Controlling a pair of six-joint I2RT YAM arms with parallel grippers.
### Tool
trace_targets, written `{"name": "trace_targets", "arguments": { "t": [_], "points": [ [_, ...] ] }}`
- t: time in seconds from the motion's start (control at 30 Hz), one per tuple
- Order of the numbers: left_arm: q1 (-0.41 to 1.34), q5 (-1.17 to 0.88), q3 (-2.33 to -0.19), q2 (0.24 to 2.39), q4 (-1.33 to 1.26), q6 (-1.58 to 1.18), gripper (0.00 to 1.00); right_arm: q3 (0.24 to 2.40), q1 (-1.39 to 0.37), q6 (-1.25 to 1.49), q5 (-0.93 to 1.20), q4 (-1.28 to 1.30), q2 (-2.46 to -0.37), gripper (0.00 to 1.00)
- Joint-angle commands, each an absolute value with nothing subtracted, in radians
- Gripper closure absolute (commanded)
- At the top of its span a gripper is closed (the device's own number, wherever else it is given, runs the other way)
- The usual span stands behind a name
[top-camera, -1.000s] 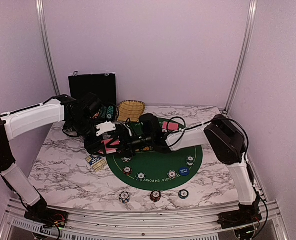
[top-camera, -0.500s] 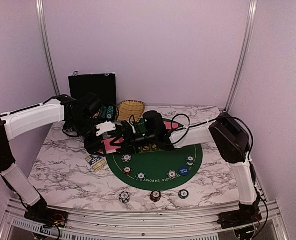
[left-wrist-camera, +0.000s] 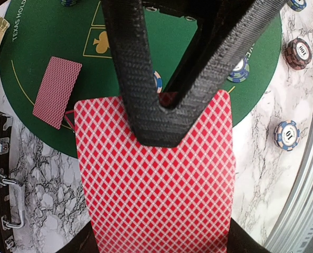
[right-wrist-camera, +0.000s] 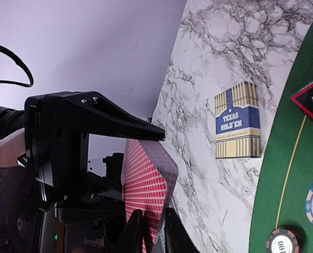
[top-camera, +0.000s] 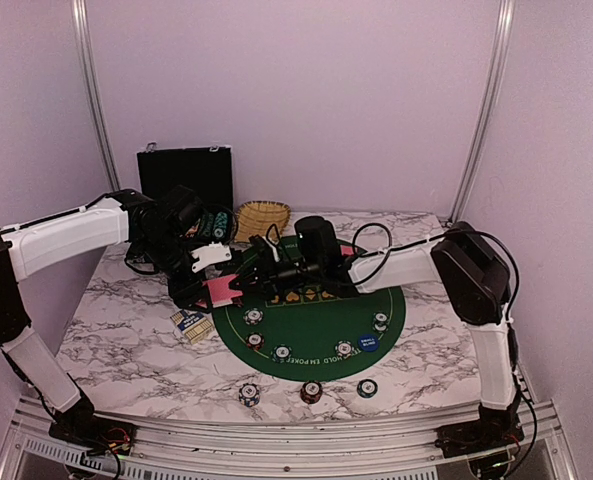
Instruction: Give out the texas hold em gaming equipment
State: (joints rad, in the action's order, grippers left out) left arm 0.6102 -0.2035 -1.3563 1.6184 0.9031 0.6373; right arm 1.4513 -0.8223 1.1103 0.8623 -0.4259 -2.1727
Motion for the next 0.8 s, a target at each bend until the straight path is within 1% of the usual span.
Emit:
{"name": "trace_targets", "arguments": {
  "t": [0.0,0.13,0.17,0.47,0.6,0.77],
  "points": [
    [0.611,-0.212,-1.364,1.614,0.913,0.647,1.00,1.439,-0.810,1.088,0.854,-0.398,-2.119,0.89],
    [0.611,-0.212,-1.365,1.615,0.913,0.647,1.00,1.407,-0.798,1.072,0.850,-0.385,-2.098,0.99],
    [0.611,-0.213,-1.366,1.615,0.913,0.647,1.00,1.397,-0.794,1.070,0.849,-0.386,-2.091,1.00],
    [0.611,-0.210,-1.365,1.615,0.913,0.649,1.00,1.293,-0.750,1.077,0.858,-0.412,-2.027,1.00],
    [0.611,-0.207,-1.365,1.611,0.913,0.650,1.00,1.193,-0.706,1.058,0.867,-0.404,-1.962,1.00],
    [0.611,-0.207,-1.362,1.609,0.914,0.652,1.00,1.034,-0.631,0.988,0.874,-0.328,-1.864,1.00]
  ]
}}
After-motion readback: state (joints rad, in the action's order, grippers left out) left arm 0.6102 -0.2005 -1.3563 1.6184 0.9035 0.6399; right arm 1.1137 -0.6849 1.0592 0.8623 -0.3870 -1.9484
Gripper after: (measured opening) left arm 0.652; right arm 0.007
